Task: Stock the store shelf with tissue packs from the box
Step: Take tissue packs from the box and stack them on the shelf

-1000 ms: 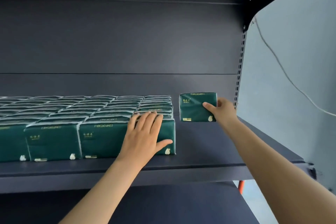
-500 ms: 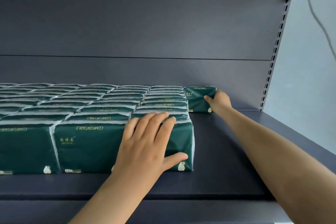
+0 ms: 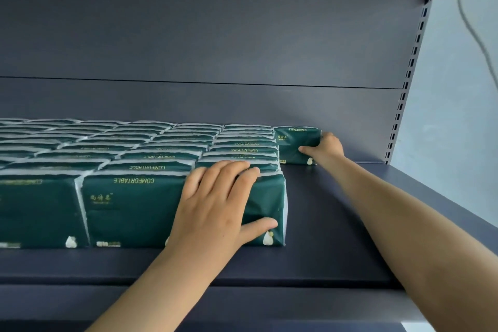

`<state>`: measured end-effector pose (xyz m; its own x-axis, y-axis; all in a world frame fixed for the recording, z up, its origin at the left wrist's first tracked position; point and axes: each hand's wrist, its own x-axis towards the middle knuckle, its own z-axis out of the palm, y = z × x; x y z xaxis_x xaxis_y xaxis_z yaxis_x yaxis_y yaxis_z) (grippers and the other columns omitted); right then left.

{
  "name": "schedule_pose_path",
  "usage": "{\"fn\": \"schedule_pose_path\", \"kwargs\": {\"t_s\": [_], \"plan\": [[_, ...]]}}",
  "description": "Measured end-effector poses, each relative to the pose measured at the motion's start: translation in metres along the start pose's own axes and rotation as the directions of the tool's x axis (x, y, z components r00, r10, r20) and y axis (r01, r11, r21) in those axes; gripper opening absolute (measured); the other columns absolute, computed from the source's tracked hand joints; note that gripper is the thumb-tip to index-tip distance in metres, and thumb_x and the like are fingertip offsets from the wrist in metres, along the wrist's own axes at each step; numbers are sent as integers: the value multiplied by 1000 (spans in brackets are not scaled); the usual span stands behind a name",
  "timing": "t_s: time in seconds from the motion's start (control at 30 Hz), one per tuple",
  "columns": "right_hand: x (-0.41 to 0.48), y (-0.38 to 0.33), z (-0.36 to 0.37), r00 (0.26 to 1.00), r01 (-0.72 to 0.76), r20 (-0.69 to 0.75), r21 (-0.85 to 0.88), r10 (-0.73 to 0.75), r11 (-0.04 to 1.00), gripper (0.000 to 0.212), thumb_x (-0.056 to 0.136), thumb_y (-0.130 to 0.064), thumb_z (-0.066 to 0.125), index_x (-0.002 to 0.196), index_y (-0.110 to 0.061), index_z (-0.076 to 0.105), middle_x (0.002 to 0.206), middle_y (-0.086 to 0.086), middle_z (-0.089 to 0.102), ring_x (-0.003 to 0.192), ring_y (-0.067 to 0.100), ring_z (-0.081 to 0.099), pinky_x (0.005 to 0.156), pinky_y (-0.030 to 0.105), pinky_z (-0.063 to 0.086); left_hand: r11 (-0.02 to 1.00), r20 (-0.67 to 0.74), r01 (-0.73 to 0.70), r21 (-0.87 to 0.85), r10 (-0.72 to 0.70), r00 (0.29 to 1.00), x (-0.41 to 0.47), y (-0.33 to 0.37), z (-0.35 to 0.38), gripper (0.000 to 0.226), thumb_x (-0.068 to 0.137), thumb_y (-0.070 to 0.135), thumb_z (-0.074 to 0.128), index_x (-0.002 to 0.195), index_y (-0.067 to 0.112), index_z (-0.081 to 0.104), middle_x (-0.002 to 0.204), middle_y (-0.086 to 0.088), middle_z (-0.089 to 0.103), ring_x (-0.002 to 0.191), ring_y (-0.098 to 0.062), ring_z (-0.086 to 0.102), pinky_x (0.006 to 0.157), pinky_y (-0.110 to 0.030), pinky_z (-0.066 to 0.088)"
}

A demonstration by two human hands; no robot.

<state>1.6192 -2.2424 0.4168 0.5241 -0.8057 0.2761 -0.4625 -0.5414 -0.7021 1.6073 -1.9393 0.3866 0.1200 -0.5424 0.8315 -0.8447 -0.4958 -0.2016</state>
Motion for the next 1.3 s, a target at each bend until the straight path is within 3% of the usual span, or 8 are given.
{"fn": "schedule_pose_path", "kwargs": {"t_s": [0.13,0.3,0.43,0.57,0.73,0.87,1.07,1.3], "plan": [[-35,-2,-22,999,32,7,-38,-32,999,54,88,-33,62,125,1,44,128,15,48,108,30,51,73,27,34,1000,101,24,-6,-24,995,3,1,-7,67,74,64,44,111,12,64,113,-2,64,108,-18,48,96,-33,28],[-99,-8,-59,990,129,78,-109,-121,986,49,91,-36,54,124,0,45,121,14,51,93,28,49,70,27,33,992,290,-38,122,1,957,5,5,-22,75,74,62,51,118,2,58,116,-12,63,107,-30,61,102,-40,27],[-153,-18,-91,978,193,114,-161,-176,968,29,94,-33,51,97,-4,51,88,5,52,85,27,48,57,30,33,988,350,-31,153,-24,937,1,9,-56,68,85,53,47,121,-5,55,119,-20,61,113,-35,58,107,-49,34],[-207,-30,-118,951,293,174,-235,-257,927,46,95,-38,48,121,1,48,115,16,55,103,31,53,71,29,36,987,338,93,132,-133,932,-15,9,-109,53,90,36,51,122,-6,54,120,-22,58,114,-37,53,108,-47,33],[-274,-47,-128,911,396,237,-276,-337,876,40,95,-36,49,115,-1,48,109,18,56,103,32,53,72,31,36,971,412,228,70,-236,880,-63,2,-176,49,97,35,46,134,4,43,136,-13,46,128,-28,38,104,-40,33],[-329,-61,-117,863,487,320,-323,-390,812,56,95,-37,49,134,2,38,132,21,46,121,35,44,92,37,40,942,507,326,80,-320,801,-113,-20,-224,48,97,37,45,135,8,43,135,-8,46,128,-25,38,102,-41,35],[-414,-83,-83,801,574,424,-345,-422,742,54,96,-37,48,133,2,39,131,21,45,122,36,41,96,40,38,913,627,355,199,-397,670,-185,-75,-284,51,96,40,45,137,9,42,138,-10,44,129,-26,39,105,-43,36],[-518,-112,-16,775,585,523,-384,-354,714,60,96,-42,46,141,-3,33,139,18,40,130,34,36,102,44,39,913,663,345,216,-397,635,-273,-145,-333,50,96,40,44,134,7,45,133,-12,48,123,-28,44,99,-40,40]]}}
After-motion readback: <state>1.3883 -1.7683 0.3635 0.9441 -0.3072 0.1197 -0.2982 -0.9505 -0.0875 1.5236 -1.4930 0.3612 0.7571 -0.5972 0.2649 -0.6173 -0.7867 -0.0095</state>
